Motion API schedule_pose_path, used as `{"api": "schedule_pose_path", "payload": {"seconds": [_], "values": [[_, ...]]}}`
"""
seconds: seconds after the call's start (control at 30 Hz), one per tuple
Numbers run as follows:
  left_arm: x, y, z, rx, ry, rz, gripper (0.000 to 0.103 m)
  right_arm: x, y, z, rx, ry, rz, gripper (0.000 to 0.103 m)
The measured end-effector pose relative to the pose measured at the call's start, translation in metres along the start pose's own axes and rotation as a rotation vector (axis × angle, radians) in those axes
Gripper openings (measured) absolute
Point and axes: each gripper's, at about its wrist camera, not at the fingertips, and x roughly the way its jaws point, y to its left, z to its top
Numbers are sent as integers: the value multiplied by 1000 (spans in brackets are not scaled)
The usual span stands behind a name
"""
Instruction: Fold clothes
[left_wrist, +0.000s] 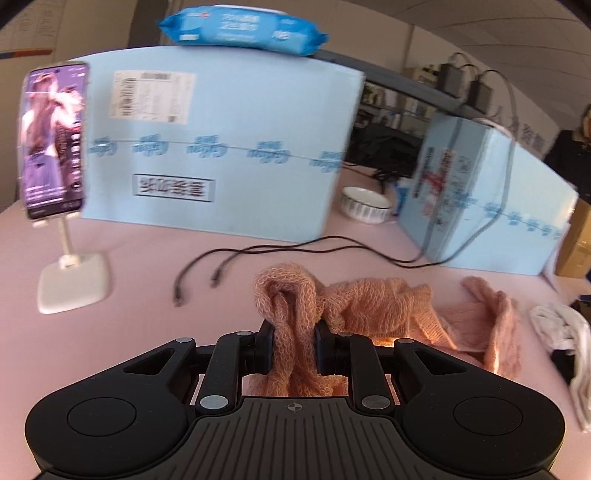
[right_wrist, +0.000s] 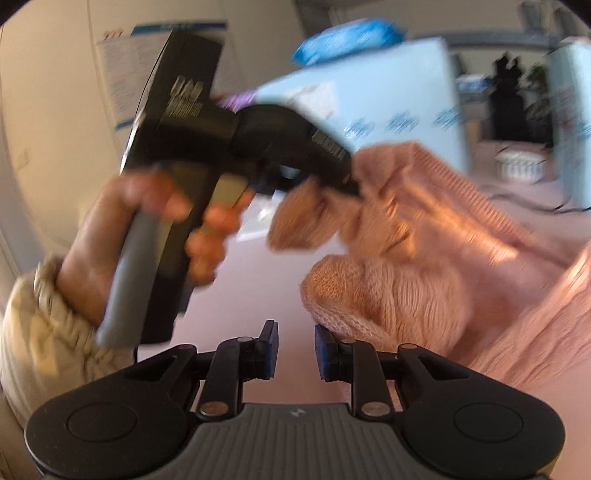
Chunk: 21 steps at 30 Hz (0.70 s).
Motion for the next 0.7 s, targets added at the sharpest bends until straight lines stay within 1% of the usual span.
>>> {"api": "schedule_pose_path", "payload": {"seconds": [0.03,0.07,0.1,0.13,0.17,0.2,0.27,0.3,0.33,0.37,0.4,0.43,0.5,0.57,0.63,0.67,0.7], "values": [[4,7,2,-4,12,18,20,12,1,0,7,28,7,27],[8,12,3,-7,22,29,20,23,3,0,14,50,15,34],[14,19,4,-7,44,37,21,25,3,1,15,42,28,38],[24,29,5,-3,84,37,23,27,3,2,15,36,39,50],[32,39,6,-10,124,25,28,24,2,5,12,37,44,60],[38,49,6,-30,159,12,33,18,0,8,13,27,57,63],[44,65,5,-76,199,7,61,-3,-10,17,27,-16,69,69],[42,78,5,-111,204,10,66,-19,-18,23,36,-60,58,71],[39,86,5,-133,194,15,72,-33,-27,30,43,-112,37,78],[32,97,6,-149,174,31,76,-46,-35,35,53,-161,0,86],[24,105,6,-161,157,50,77,-55,-43,38,63,-196,-47,90],[18,111,6,-169,146,63,80,-64,-56,46,75,-228,-132,94],[3,122,6,-177,125,84,84,-80,-81,62,100,-284,-304,94],[-10,129,6,-175,118,94,86,-78,-116,84,144,-258,-481,94],[-24,130,4,-171,123,84,86,-66,-153,104,193,-201,-583,94],[-30,128,2,-163,139,40,86,-59,-170,113,216,-172,-632,94],[-35,120,-4,-148,170,-50,86,-49,-184,121,229,-140,-673,94]]}}
